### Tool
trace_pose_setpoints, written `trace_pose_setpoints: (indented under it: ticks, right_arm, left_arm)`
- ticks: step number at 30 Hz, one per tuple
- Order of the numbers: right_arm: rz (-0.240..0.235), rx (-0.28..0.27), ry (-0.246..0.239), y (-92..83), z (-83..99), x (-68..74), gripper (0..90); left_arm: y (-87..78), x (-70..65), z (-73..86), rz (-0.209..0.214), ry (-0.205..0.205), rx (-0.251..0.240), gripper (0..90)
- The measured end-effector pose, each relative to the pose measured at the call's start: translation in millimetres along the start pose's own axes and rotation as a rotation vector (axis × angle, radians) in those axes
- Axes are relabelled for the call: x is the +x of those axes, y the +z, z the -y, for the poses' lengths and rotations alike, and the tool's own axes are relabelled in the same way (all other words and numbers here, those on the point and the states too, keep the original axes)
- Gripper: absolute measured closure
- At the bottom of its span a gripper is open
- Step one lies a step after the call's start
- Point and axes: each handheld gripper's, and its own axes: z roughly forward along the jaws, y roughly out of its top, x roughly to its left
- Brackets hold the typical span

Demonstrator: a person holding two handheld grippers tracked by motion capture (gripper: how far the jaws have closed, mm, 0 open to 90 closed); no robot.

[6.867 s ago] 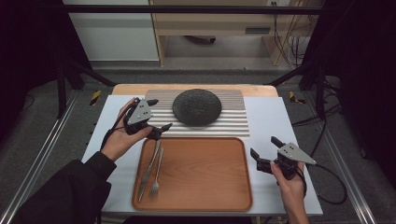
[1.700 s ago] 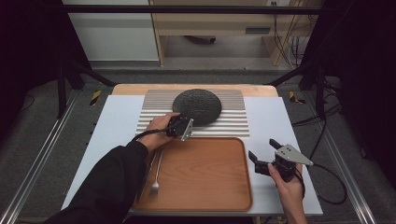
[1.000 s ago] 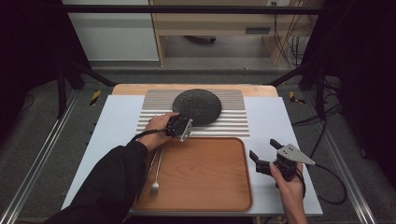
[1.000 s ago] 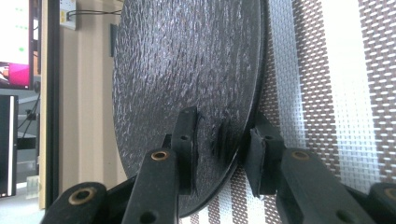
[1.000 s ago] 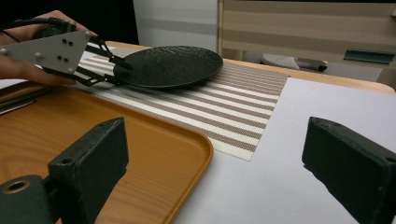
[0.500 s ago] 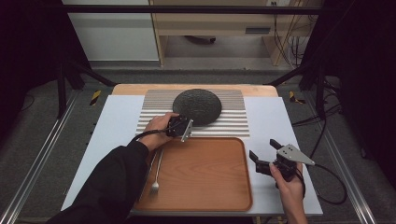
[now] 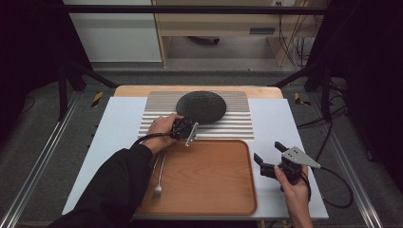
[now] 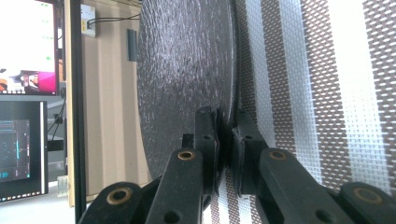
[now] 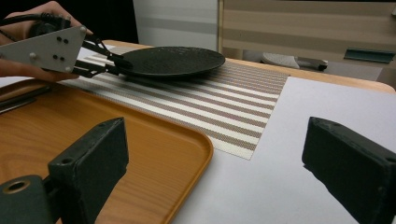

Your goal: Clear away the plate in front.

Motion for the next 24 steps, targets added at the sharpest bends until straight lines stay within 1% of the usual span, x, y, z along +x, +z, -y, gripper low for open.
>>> trace_pose_setpoints:
  ticks: [3, 4, 6, 11, 16, 17, 19, 21, 22, 24]
  right_arm:
    - [0.002, -0.004, 0.003, -0.2, -0.1, -0.3, 7.1]
    - [0.003, -0.003, 0.004, -0.4, 0.0, -0.5, 7.1]
    - [0.002, -0.003, 0.006, -0.5, 0.1, -0.8, 7.1]
    - [0.002, -0.003, 0.003, -0.3, 0.5, -1.2, 7.1]
    - [0.004, -0.001, 0.003, -0.8, 0.6, -1.7, 7.1]
    - [0.004, -0.001, 0.003, -0.8, 0.6, -1.7, 7.1]
    - [0.004, -0.002, 0.003, -1.0, 0.6, -1.8, 7.1]
    - [0.006, -0.005, 0.002, -1.2, 0.6, -1.9, 7.1]
    - [0.006, -0.003, 0.004, -1.5, 0.7, -2.2, 7.1]
    - [0.007, -0.004, 0.006, -1.5, 0.8, -2.6, 7.1]
  left_arm:
    - [0.5, -1.2, -0.3, 0.002, 0.008, 0.005, 82.5]
    - [0.1, -1.0, -1.0, 0.008, -0.002, 0.013, 82.1]
    - [0.6, -1.3, -1.9, 0.002, -0.013, 0.005, 81.9]
    - [-0.3, 0.1, -4.7, -0.008, -0.017, 0.008, 82.7]
    - [-2.1, 1.1, -8.5, -0.032, 0.003, 0.02, 85.5]
    - [-2.5, 0.4, -9.3, -0.043, 0.012, 0.019, 86.1]
    - [-4.0, -1.4, -10.8, -0.052, 0.017, 0.01, 86.8]
    - [-4.1, -4.5, -12.4, -0.062, 0.053, 0.018, 86.6]
    - [-4.1, -6.0, -12.8, -0.066, 0.065, 0.025, 86.6]
    - [-4.5, -7.1, -12.6, -0.068, 0.061, 0.027, 86.7]
